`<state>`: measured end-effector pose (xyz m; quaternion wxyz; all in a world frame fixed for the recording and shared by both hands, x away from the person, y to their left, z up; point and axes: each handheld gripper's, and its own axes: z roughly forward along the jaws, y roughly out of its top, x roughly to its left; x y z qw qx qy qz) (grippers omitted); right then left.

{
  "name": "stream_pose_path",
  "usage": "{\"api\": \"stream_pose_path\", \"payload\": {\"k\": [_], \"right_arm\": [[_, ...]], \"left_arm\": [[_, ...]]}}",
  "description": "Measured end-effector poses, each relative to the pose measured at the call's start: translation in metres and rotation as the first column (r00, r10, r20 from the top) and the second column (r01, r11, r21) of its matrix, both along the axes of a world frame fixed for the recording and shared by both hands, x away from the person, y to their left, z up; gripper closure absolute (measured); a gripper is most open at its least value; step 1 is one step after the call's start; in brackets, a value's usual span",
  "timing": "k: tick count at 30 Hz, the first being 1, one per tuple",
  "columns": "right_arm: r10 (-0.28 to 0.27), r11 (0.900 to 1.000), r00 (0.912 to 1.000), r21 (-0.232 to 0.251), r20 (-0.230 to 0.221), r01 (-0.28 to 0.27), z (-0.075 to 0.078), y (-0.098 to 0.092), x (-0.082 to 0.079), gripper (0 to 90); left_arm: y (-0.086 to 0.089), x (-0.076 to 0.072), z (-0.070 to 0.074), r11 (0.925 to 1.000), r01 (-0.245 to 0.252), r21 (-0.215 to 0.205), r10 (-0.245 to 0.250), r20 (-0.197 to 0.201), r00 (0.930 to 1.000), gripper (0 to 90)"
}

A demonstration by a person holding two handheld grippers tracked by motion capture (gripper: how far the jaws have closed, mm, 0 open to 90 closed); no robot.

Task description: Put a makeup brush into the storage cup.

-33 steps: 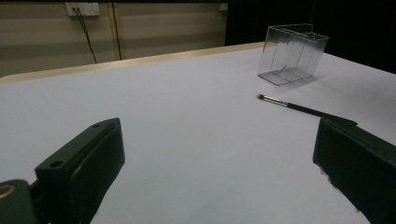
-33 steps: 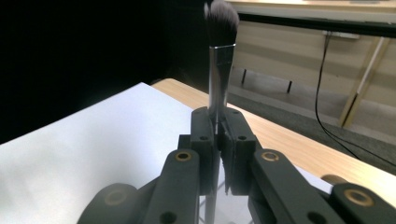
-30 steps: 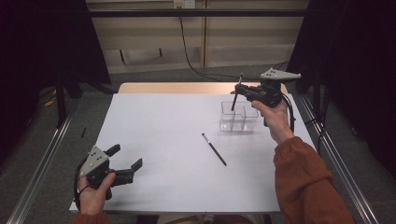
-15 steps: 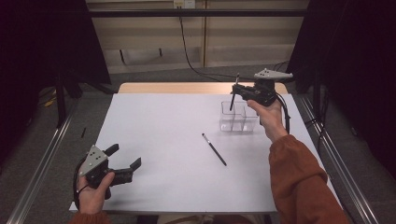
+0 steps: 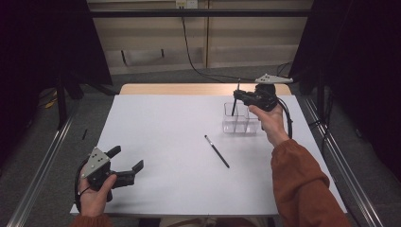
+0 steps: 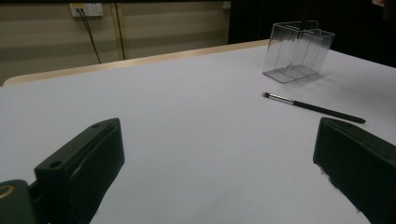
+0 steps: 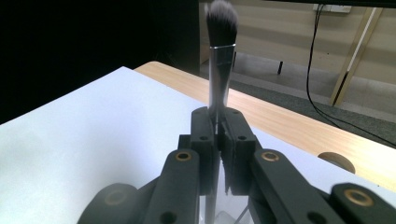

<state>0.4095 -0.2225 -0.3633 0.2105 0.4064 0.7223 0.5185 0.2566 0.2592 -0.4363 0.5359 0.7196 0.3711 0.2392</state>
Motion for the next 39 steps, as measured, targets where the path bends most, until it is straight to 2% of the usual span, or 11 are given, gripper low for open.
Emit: {"api": "stream_pose_path", "payload": {"k": [23,39], "right_arm": [[-0.002,1.0,0.9995,0.002,-0.031,0.002,-0.024,-0.001,0.0,84.1],[0.0,1.0,0.9994,0.014,-0.036,0.0,-0.028,-0.003,0.001,84.0]], "left_arm": [[-0.001,0.001,-0.001,0.9999,0.01,0.009,-0.01,-0.002,0.9999,1.9],[0.0,0.002,-0.001,0.9999,0.003,0.012,-0.003,-0.003,1.0,1.8]]}}
